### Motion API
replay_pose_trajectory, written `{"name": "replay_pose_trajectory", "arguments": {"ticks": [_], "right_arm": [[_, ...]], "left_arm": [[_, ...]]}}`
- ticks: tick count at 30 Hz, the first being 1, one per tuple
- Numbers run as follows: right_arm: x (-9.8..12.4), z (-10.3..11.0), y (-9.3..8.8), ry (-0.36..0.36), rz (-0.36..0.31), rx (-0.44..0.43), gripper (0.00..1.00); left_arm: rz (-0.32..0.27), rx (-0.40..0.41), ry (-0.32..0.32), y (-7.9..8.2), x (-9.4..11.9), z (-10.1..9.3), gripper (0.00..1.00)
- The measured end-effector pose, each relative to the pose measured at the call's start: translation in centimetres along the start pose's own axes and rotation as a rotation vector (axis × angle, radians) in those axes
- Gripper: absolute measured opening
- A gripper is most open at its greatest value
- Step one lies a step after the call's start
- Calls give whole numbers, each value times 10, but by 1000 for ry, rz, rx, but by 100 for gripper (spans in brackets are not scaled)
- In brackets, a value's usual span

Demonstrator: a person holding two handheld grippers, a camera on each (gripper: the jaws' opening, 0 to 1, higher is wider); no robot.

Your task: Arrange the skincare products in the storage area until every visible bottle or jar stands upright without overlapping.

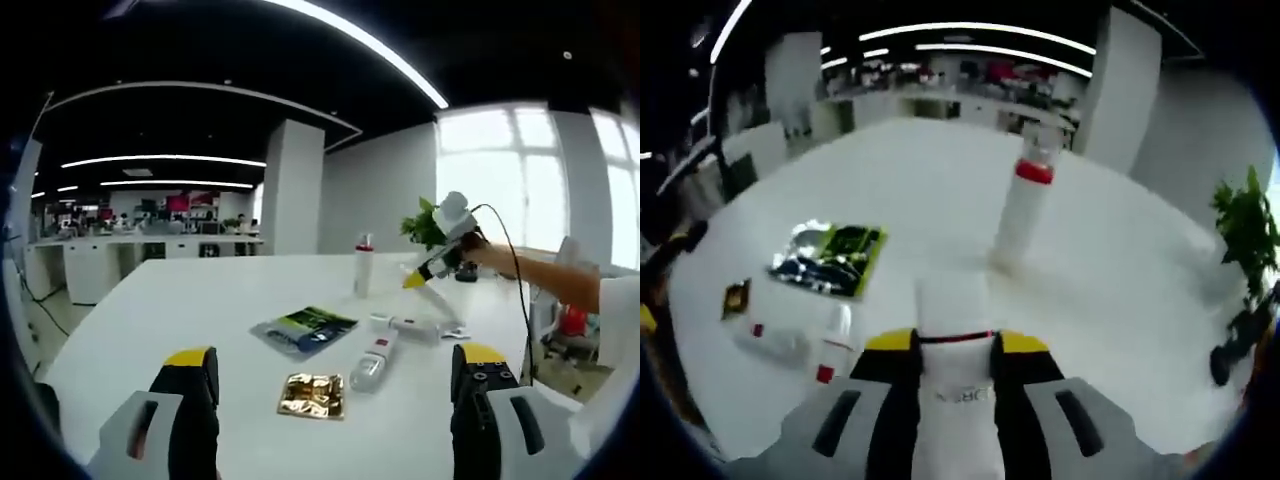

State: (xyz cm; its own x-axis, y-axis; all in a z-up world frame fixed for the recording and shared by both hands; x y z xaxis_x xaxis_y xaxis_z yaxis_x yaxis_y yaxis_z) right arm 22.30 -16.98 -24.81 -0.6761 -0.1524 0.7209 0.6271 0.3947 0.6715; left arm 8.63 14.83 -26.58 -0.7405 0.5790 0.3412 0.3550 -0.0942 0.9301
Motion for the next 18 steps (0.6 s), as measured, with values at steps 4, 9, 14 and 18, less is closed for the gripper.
{"name": "replay_pose_trajectory", "arguments": {"ticks": [4,9,14,18], "right_arm": [[24,12,10,-38,-119,48,25],[52,19,35,-38,-294,26,25],[55,29,43,39,-334,-14,25],[49,42,44,96,-362,-47,25]], "left_arm": [[-13,5,6,2,4,3,99],[-32,11,18,4,8,5,99],[-37,3,30,5,9,6,98],[-57,12,14,9,7,3,99]]}}
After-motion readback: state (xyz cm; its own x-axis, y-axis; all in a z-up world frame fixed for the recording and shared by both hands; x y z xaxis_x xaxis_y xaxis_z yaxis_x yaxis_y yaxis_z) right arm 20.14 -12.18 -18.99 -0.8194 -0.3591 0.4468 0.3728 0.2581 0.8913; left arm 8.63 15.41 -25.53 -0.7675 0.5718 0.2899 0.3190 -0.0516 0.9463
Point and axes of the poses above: the point that each gripper's makers call its tool centre point, and the gripper's own axes: x roughly backward along the fingers, z roughly to its left, y roughly out of its top, the point moved 3 cm from there along x, roughly backward along the fingers, and after that the axes turned 12 degrees about z, right-handed, at the moved point
